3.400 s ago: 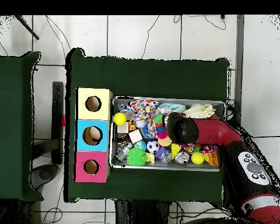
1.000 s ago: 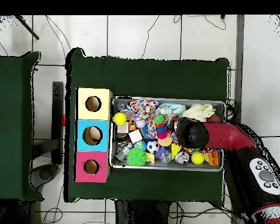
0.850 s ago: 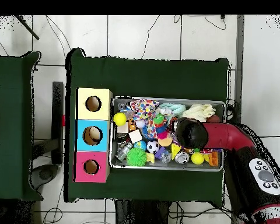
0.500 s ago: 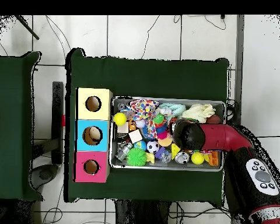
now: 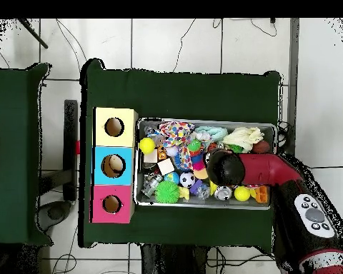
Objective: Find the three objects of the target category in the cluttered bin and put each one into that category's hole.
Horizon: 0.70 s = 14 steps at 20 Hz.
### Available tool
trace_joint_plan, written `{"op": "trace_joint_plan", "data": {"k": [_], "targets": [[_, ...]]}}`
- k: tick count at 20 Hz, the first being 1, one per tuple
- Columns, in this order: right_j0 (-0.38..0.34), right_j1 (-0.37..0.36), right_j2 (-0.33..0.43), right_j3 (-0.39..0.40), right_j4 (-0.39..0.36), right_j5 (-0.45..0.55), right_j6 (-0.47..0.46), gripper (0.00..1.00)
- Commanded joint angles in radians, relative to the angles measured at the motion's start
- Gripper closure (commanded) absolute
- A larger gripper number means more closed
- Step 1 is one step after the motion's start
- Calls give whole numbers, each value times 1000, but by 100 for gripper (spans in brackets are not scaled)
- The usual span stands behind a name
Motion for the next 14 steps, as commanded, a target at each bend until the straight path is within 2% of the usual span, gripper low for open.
{"op": "trace_joint_plan", "data": {"k": [1, 3, 9, 14], "targets": [[14, 19, -5, 80, -27, -46, 61, 0], [10, 26, -1, 78, -26, -46, 55, 0], [-2, 113, 23, 10, -32, -66, 31, 0], [-3, 110, 29, -2, -27, -81, 31, 0]]}}
